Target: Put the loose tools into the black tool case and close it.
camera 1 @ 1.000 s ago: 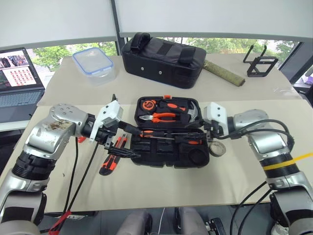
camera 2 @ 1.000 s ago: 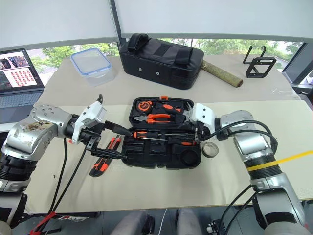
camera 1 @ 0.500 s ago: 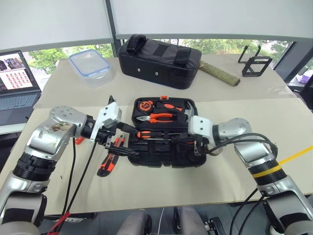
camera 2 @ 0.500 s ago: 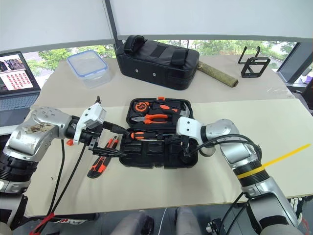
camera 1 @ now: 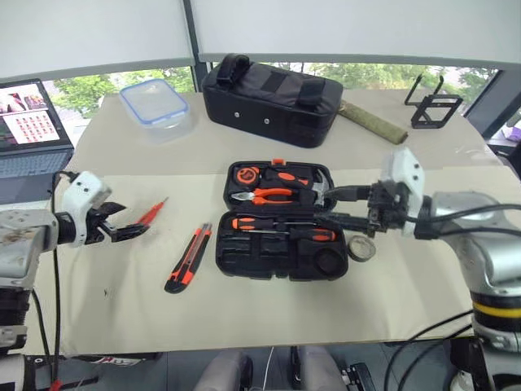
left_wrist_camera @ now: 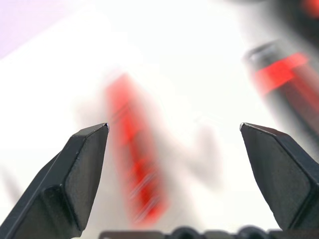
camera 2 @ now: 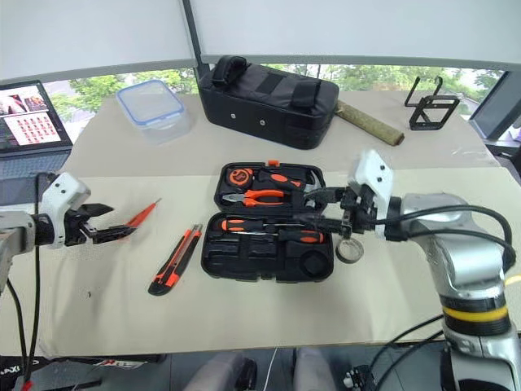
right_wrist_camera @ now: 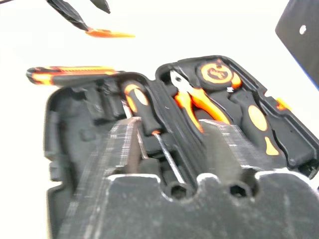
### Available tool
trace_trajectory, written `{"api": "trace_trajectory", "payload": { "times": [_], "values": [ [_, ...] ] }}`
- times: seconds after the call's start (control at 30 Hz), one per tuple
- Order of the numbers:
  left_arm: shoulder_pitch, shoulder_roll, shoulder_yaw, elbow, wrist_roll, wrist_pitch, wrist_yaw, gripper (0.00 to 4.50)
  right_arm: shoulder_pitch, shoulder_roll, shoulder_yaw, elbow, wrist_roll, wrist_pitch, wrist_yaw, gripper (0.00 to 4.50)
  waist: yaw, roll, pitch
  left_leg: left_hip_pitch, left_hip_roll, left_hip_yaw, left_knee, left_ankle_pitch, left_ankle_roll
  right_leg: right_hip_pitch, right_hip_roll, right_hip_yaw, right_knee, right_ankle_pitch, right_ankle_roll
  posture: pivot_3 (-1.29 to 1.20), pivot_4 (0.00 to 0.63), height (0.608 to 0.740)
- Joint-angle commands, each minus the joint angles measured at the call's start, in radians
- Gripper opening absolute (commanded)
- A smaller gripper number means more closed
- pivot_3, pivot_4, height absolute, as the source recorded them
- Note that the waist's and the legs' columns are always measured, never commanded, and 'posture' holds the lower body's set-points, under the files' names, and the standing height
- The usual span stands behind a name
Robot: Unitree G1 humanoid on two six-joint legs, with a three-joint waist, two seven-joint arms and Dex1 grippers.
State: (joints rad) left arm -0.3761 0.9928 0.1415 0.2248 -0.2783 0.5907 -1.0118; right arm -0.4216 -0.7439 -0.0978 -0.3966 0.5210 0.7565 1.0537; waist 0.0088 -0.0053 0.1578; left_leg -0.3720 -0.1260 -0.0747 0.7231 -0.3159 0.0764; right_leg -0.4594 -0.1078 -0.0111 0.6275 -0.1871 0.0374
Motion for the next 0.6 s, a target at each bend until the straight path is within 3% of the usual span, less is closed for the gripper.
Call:
{"api": "trace_trajectory", "payload": {
  "times": [0.03, 0.33, 0.43, 0.6],
  "values": [
    [-0.059, -0.002, -0.034, 0.060, 0.038, -0.027, 0.003, 4.50, 0.024, -0.018, -0.042, -0.122, 0.086, 0.055, -0.036, 4.34, 0.004, 0.000, 0.000, 0.000, 0.000, 0.000, 0.000, 0.000, 0.000, 0.000, 0.000, 0.000, 0.000, 0.000, 0.000, 0.00, 0.150, 0.714],
    [-0.291, -0.107, -0.226, 0.384, 0.195, -0.139, -0.012, 4.50, 0.036, -0.025, -0.040, -0.201, 0.150, 0.085, -0.128, 4.47, 0.005, -0.001, 0.000, 0.000, 0.000, 0.000, 0.001, 0.000, 0.000, 0.000, -0.001, -0.001, 0.001, 0.000, 0.000, 0.00, 0.150, 0.714],
    [-0.342, -0.126, -0.263, 0.478, 0.235, -0.179, -0.031, 3.75, 0.050, -0.039, -0.058, -0.215, 0.163, 0.082, -0.147, 4.50, 0.003, -0.001, 0.000, 0.000, 0.000, 0.000, 0.001, 0.000, 0.000, 0.000, -0.001, -0.001, 0.002, 0.000, 0.000, 0.00, 0.150, 0.714],
    [-0.358, -0.123, -0.269, 0.510, 0.232, -0.194, -0.097, 1.78, 0.080, -0.066, -0.101, -0.234, 0.187, 0.090, -0.171, 4.50, 0.003, -0.001, -0.001, 0.000, 0.000, 0.000, 0.002, 0.000, 0.000, 0.001, -0.003, 0.000, 0.002, 0.000, 0.000, 0.00, 0.150, 0.714]
  ]
}}
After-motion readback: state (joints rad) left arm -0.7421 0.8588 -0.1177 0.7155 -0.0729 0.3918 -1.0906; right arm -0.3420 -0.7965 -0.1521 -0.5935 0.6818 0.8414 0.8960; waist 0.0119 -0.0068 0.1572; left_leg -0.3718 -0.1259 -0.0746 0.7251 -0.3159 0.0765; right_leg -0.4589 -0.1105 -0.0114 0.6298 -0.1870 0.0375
